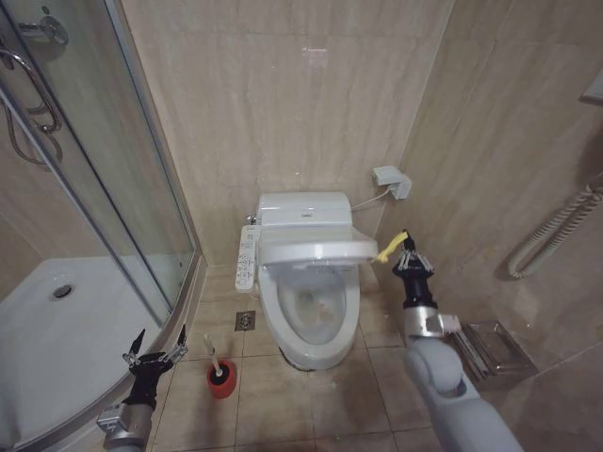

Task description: Open the toilet lid, clean the toilet bowl with a toilet brush, close the toilet lid, and flush.

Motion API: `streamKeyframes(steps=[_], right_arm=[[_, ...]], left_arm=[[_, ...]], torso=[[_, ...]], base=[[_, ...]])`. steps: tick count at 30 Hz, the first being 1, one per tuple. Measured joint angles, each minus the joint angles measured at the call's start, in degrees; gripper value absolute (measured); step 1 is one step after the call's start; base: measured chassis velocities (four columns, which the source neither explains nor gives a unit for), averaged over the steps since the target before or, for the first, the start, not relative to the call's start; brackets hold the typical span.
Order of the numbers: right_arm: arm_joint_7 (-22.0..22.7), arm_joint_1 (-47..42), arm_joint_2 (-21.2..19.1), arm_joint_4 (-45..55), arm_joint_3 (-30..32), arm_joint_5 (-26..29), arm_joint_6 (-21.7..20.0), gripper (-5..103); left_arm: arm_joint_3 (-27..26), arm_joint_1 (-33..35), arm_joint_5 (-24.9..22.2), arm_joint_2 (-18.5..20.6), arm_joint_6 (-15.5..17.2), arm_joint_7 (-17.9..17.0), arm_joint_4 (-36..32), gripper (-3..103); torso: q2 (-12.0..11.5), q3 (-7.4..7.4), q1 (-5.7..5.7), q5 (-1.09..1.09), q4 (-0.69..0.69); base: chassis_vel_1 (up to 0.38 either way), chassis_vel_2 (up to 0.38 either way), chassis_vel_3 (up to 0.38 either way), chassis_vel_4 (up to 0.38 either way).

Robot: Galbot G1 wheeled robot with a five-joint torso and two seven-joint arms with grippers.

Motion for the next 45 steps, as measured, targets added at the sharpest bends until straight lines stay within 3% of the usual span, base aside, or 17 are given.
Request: streamKeyframes(steps=[6, 23, 27, 36, 45], right_arm=[[-0.7, 8.4, -3.1, -5.9, -2.2, 6.2, -2.9, 0], [-5.6, 32.6, -4.4, -24.5, -12.2, 11.4, -4.2, 0], [-8.9, 39.4, -5.2, -31.0, -15.4, 12.7, -3.6, 0], [-12.4, 47.1, -4.8, -39.6, -18.3, 13.2, -3.0, 0], [-15.6, 55.5, -1.0, -51.9, -19.9, 12.6, -4.3, 0]], left_arm=[[0.1, -0.5, 0.8, -0.6, 0.2, -0.1, 0.8, 100], [-1.8, -1.2, -0.4, 0.5, -1.1, -0.1, 5.2, 100], [-1.6, -1.9, -0.7, 0.6, -1.3, 0.0, 6.1, 100], [-1.5, -3.1, -1.5, 1.6, -1.0, 0.0, 7.0, 100], [-2.1, -3.9, -2.7, 2.7, -0.9, 0.0, 8.3, 100]], torso=[[0.0, 0.00, 0.00, 0.00, -0.02], [0.0, 0.00, 0.00, -0.01, -0.04], [0.0, 0.00, 0.00, -0.02, -0.03], [0.0, 0.00, 0.00, -0.02, -0.03], [0.0, 0.00, 0.00, -0.02, -0.03]], base=[[0.000, 0.000, 0.000, 0.000], [0.000, 0.000, 0.000, 0.000], [0.000, 0.000, 0.000, 0.000], [0.000, 0.000, 0.000, 0.000], [0.000, 0.000, 0.000, 0.000]])
